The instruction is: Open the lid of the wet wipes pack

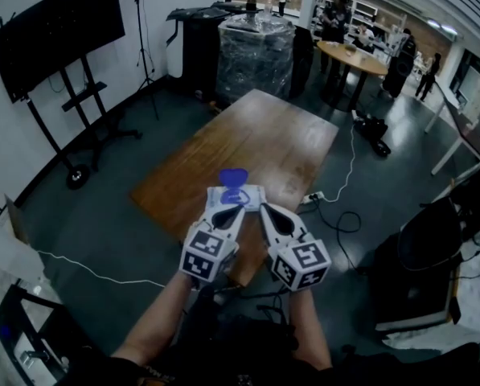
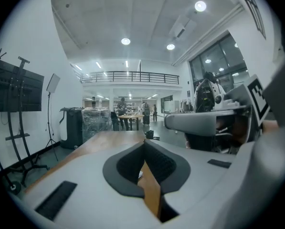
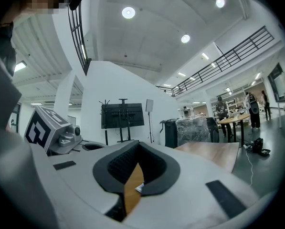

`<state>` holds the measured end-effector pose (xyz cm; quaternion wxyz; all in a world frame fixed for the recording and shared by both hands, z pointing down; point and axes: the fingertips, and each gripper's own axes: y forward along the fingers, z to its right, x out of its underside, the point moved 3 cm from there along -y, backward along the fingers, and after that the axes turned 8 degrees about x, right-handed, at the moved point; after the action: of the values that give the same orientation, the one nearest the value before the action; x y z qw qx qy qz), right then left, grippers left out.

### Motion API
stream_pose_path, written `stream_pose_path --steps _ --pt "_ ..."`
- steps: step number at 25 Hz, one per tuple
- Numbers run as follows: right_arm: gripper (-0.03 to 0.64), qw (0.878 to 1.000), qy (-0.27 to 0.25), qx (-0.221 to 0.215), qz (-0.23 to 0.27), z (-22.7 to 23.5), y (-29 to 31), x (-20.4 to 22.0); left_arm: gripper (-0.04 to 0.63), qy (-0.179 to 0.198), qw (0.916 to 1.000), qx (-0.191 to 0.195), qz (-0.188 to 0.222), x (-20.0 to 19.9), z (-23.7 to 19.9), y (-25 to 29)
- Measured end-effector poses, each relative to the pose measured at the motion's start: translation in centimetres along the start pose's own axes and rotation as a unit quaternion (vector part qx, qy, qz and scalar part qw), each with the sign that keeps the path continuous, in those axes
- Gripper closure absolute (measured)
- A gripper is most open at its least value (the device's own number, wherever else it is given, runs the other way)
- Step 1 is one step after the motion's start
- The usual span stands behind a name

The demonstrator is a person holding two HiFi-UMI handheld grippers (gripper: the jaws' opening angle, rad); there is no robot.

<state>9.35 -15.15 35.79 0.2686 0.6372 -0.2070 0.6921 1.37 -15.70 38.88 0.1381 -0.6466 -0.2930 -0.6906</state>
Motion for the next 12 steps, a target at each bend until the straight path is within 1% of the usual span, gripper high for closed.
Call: stream_pose_path --steps 12 --pt "0.607 1.000 0.000 -0.002 0.002 -0.33 -0.10 0.23 0.588 0.006 0.9999 0.005 -0.007 0.46 0.41 -0.28"
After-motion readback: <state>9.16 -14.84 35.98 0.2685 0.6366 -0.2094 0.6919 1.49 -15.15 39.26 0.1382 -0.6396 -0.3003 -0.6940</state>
